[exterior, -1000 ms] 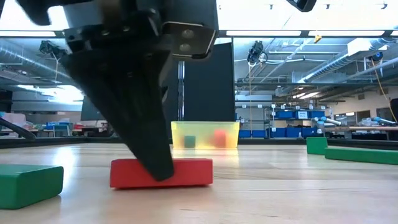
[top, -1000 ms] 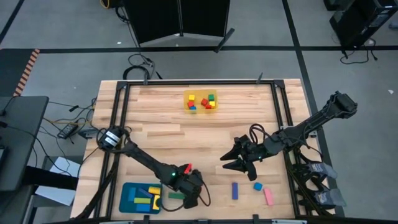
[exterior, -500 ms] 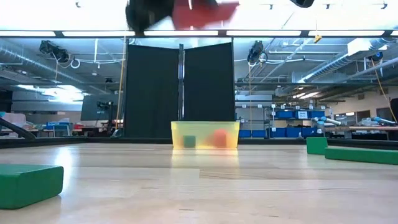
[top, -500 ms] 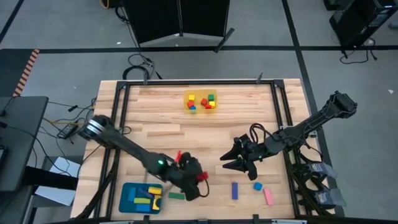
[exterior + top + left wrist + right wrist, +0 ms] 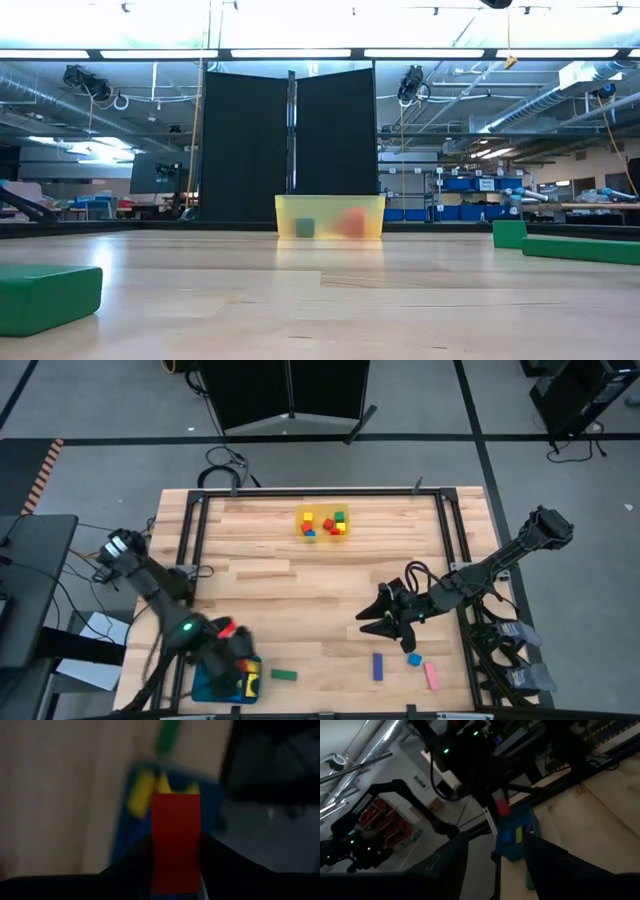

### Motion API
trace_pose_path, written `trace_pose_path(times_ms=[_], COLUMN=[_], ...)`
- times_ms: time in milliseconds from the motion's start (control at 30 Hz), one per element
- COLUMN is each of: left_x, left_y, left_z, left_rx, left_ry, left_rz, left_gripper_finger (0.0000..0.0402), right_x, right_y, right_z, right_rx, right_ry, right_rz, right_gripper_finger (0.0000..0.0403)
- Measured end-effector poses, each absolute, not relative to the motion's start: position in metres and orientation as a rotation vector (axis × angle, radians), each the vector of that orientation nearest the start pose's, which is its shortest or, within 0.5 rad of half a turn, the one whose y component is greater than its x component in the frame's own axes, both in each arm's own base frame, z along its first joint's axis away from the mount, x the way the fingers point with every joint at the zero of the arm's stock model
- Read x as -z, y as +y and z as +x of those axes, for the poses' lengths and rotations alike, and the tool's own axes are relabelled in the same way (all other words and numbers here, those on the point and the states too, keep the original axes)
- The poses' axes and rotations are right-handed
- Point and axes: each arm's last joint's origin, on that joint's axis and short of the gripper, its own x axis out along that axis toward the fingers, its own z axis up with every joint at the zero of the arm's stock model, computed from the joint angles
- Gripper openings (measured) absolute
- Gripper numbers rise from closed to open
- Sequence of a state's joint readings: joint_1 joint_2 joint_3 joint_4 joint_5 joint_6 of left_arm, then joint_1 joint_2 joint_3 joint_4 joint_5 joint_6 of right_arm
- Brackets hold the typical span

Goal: Sort blocks by size
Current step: Put the red rectangular block into the blue bin, then put the green rectangular block into the blue bin

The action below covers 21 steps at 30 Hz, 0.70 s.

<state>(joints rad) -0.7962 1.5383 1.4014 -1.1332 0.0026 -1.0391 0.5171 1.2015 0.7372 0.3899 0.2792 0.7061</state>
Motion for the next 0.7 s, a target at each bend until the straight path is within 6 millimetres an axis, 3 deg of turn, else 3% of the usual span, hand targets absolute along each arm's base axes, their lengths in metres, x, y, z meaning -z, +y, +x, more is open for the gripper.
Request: trace_pose_path(times_ms=[200,400,467,633,700], left_x=[-0.292,-0.263,-0.256,-0.26,-0.269], left_y=[-0.226,-0.231,-0.23,-0.231,-0.234], left_z=[0.182,0.172,0.171,0.177,0.185], left_rx=[0.002,-0.112,-0.153,-0.185,-0.151], left_ry=[1.475,1.493,1.503,1.479,1.396], left_rz=[-0.418,-0.48,-0.513,-0.612,-0.663], left_gripper_finger=[0.013,0.0133,0.0181,0.0347,0.0382], right_x=[-0.286,-0.286,-0.286,-0.284,-0.282], right_y=[0.124,0.124,0.124,0.124,0.123], right_z=[0.235,0.235,0.235,0.235,0.235], right_rx=[-0.186,-0.186,-0.186,-0.176,-0.171], right_ry=[0.144,0.144,0.144,0.169,0.182], right_rz=[0.671,0.668,0.669,0.659,0.654], right_gripper_finger=[0.0199,0.0199,0.0199,0.02,0.02])
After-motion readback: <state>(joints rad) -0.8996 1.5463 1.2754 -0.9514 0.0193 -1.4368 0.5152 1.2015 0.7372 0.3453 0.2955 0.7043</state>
